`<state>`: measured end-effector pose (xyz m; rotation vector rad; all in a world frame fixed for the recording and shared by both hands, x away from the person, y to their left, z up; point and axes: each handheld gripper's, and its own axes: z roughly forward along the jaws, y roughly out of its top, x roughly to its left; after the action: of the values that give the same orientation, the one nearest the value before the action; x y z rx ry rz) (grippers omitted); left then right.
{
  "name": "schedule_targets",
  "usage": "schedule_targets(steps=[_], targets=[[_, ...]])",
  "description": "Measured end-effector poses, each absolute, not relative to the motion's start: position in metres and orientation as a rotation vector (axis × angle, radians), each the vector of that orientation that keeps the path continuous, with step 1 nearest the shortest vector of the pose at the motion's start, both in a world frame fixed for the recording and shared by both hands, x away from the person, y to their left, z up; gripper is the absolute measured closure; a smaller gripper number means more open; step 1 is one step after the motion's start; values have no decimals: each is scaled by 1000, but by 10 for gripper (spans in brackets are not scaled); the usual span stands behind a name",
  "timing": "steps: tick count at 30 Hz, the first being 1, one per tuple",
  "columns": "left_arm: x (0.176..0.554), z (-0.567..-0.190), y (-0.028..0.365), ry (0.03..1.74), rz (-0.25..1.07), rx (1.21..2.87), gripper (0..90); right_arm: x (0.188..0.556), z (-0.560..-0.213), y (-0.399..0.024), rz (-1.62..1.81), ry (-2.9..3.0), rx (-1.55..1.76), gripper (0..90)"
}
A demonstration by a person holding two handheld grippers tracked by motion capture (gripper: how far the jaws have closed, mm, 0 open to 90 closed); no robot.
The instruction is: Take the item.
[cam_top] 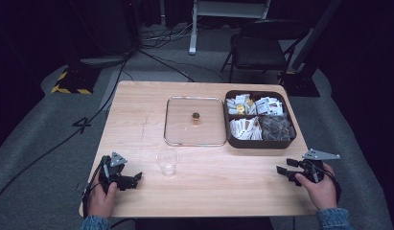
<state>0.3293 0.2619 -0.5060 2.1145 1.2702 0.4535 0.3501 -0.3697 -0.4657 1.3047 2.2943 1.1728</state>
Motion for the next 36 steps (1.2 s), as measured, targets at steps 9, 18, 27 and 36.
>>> schedule_targets(steps=[9, 18, 27, 36], targets=[[329, -506, 262, 1269, 454, 2115, 0, 365, -444, -369, 1161, 2222, 1314, 326], [329, -506, 262, 1271, 454, 2112, 1, 387, -416, -369, 1176, 2110, 1296, 340], [329, -506, 262, 1273, 454, 2111, 1, 400, -406, -369, 1236, 2041, 1331, 367], [329, -506, 262, 1272, 455, 2113, 1, 427, -405, -368, 1175, 1999, 1378, 339]])
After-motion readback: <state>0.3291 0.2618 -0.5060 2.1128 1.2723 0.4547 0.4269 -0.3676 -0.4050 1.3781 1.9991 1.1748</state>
